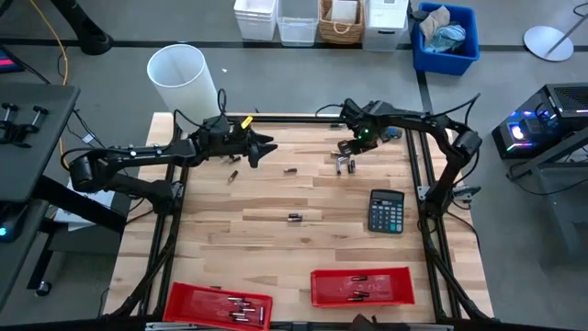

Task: Sort batteries
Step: Put the black-brown battery into the right red bin

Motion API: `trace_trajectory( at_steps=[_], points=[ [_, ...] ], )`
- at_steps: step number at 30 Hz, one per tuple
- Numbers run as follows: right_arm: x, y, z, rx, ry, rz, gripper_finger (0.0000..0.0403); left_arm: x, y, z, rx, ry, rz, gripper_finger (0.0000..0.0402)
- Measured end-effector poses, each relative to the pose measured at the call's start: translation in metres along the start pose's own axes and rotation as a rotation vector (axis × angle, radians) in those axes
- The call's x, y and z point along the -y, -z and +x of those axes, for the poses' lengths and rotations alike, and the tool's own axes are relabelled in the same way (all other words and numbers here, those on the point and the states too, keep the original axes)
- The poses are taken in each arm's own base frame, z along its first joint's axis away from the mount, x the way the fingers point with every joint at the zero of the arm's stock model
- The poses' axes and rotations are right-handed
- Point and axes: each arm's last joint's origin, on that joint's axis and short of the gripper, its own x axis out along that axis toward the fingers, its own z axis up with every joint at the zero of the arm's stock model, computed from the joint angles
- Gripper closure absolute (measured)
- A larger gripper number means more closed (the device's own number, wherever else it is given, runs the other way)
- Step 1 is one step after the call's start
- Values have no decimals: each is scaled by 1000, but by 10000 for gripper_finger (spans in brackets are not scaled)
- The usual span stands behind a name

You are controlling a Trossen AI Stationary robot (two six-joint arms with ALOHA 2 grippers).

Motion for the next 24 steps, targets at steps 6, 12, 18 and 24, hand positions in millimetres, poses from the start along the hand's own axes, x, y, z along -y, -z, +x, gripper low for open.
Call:
trace_trajectory(
  at_steps=[6,12,18,24],
  points=[
    [-8,16,26,-59,-15,-29,299,-4,-2,-1,28,-60,4,190],
    [-8,21,41,-37,-61,37,302,-6,-3,-1,38,-82,3,190],
    [-4,28,49,-43,-48,40,302,-6,-3,-1,37,-83,2,190],
    [-3,38,59,-45,-21,-33,329,-6,-3,-1,38,-86,3,190]
  ],
)
